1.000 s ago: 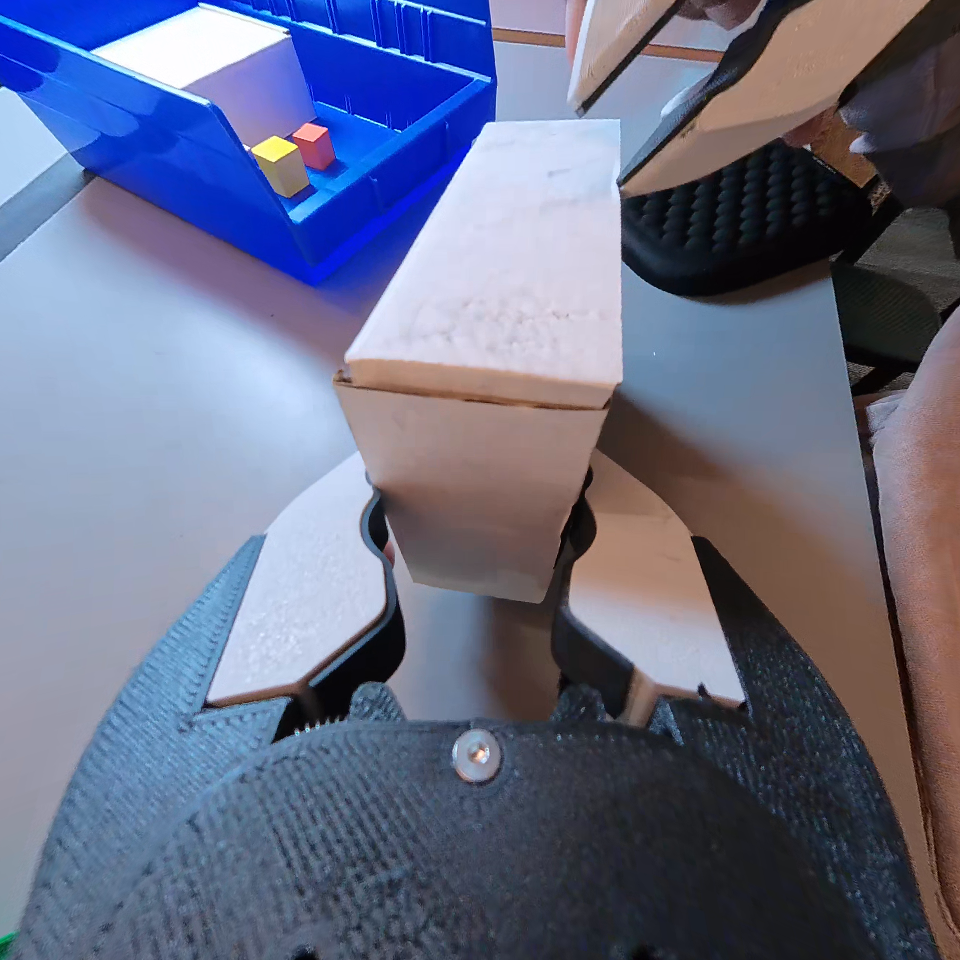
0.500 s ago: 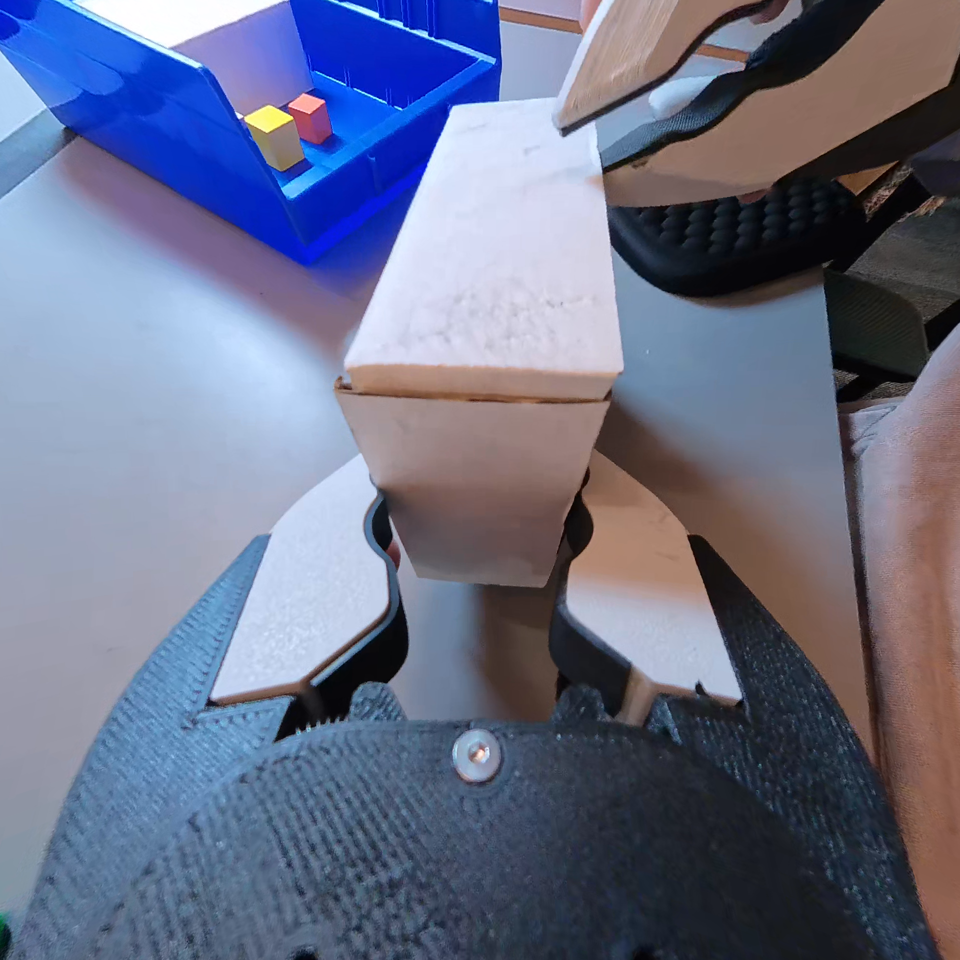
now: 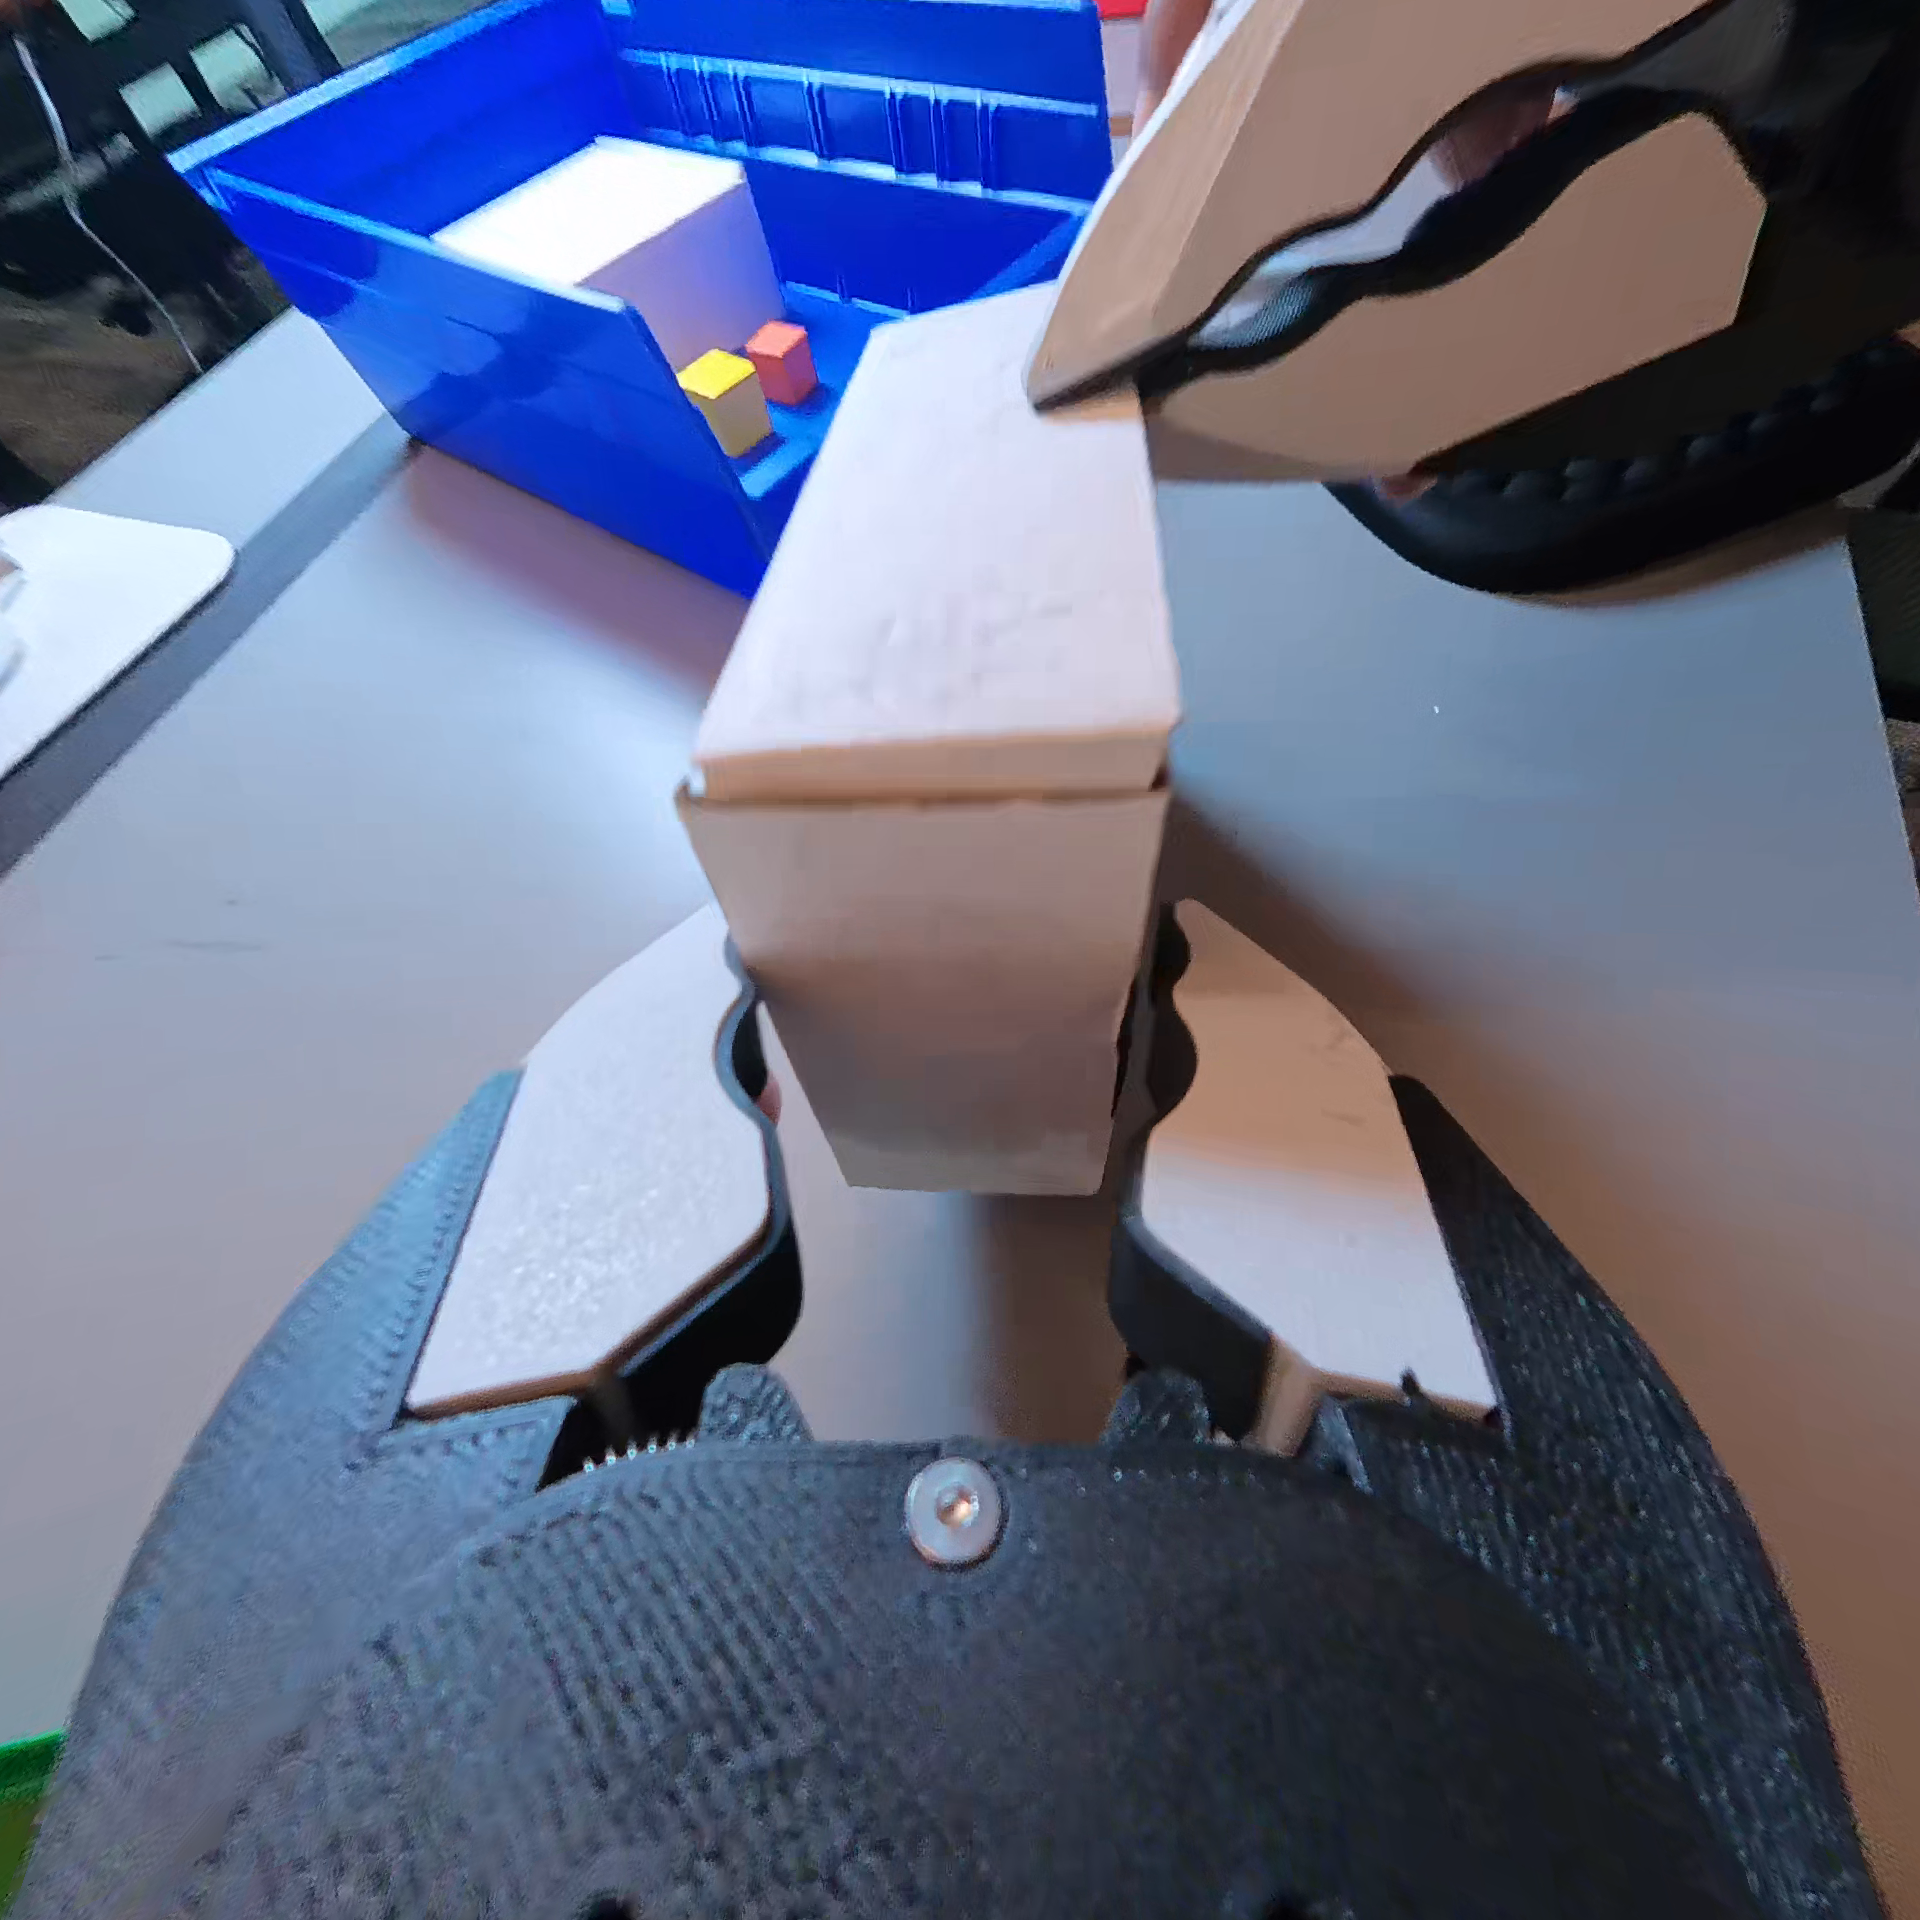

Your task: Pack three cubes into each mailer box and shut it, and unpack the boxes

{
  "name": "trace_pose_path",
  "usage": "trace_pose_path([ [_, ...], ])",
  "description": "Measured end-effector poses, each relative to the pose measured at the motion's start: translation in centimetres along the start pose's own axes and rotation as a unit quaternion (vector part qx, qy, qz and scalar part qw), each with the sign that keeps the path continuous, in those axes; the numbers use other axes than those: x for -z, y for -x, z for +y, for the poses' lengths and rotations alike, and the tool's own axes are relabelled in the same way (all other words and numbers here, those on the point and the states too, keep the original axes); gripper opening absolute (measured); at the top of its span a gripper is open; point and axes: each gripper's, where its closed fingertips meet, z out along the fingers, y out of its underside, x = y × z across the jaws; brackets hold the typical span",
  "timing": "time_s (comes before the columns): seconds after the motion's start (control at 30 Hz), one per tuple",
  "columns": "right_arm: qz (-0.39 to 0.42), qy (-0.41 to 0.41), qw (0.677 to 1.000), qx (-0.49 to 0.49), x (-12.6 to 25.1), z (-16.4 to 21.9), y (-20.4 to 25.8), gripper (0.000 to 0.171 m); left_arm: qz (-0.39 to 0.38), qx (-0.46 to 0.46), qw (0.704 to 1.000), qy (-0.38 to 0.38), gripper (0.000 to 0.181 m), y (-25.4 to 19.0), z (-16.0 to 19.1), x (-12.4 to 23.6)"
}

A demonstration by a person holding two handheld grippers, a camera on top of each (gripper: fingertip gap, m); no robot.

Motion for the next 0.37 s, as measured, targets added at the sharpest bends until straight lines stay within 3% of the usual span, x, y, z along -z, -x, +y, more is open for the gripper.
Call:
trace_pose_path([
  [0.03,-0.002,0.003,1.0,-0.002,-0.1,-0.2,0.2,0.001,-0.006,-0.004,1.0,-0.008,0.078,0.0,-0.3,0.0],
  [0.1,0.001,0.011,1.0,0.004,-0.3,-0.4,0.3,0.001,-0.03,-0.007,1.0,0.0,0.081,0.3,-0.2,-0.2],
  [0.17,-0.015,0.007,1.0,-0.014,-0.4,-0.5,0.6,0.001,-0.047,-0.024,0.999,0.009,0.073,0.7,0.4,-0.4],
  [0.37,-0.116,-0.001,0.993,-0.012,0.7,-0.1,0.6,0.003,-0.014,-0.032,0.999,-0.01,0.071,-0.5,-0.4,-0.3],
])
